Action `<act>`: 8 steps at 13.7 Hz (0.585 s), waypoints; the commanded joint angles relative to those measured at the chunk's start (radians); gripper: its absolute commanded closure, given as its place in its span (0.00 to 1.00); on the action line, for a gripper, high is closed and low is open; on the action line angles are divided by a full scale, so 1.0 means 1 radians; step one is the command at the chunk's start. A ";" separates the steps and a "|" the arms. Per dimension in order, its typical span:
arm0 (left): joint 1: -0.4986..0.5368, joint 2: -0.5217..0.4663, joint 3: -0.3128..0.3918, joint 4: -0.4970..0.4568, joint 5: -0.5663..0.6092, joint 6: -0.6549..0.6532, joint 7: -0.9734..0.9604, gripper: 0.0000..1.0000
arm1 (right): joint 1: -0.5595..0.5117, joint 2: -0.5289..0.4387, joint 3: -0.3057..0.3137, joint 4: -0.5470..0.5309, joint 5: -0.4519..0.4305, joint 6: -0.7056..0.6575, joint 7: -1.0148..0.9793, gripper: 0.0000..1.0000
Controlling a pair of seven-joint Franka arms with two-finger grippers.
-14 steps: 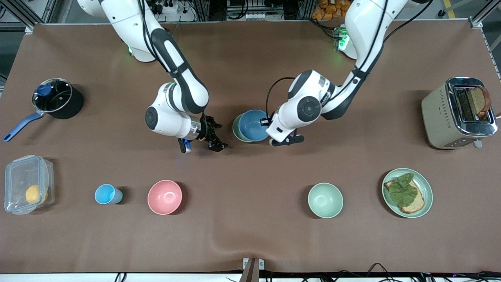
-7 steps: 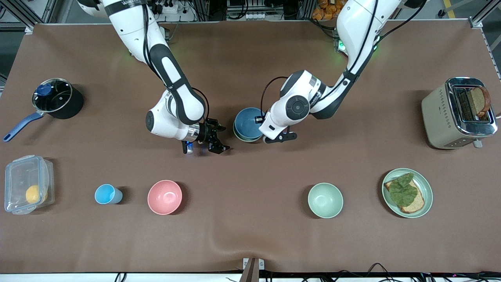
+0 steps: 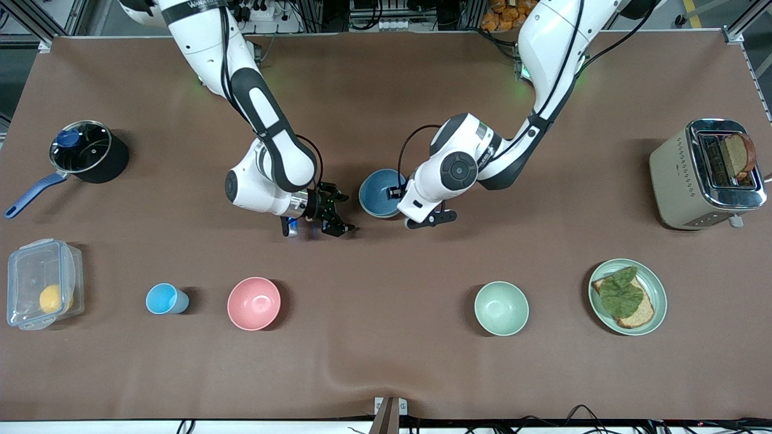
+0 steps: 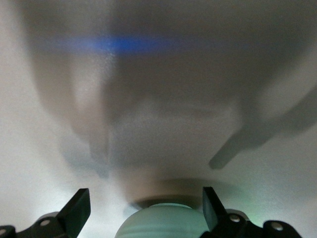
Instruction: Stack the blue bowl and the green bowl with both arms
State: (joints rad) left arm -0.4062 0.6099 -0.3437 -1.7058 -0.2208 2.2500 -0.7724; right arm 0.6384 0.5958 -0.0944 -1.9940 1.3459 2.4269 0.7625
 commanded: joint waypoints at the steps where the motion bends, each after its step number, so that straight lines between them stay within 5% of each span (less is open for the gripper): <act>1: 0.024 -0.045 0.014 0.041 0.101 -0.073 -0.030 0.00 | -0.008 -0.004 0.010 0.000 0.030 0.001 -0.015 0.00; 4: 0.079 -0.076 0.014 0.124 0.173 -0.220 -0.024 0.00 | -0.010 -0.028 0.004 -0.014 0.007 -0.018 -0.023 0.00; 8: 0.141 -0.131 0.014 0.196 0.261 -0.342 -0.007 0.00 | -0.074 -0.091 -0.004 -0.060 -0.155 -0.104 -0.019 0.00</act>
State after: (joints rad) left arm -0.2824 0.5199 -0.3273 -1.5243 -0.0011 1.9541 -0.7788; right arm 0.6254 0.5773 -0.1027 -1.9942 1.2440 2.3853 0.7534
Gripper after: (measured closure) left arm 0.000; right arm 0.000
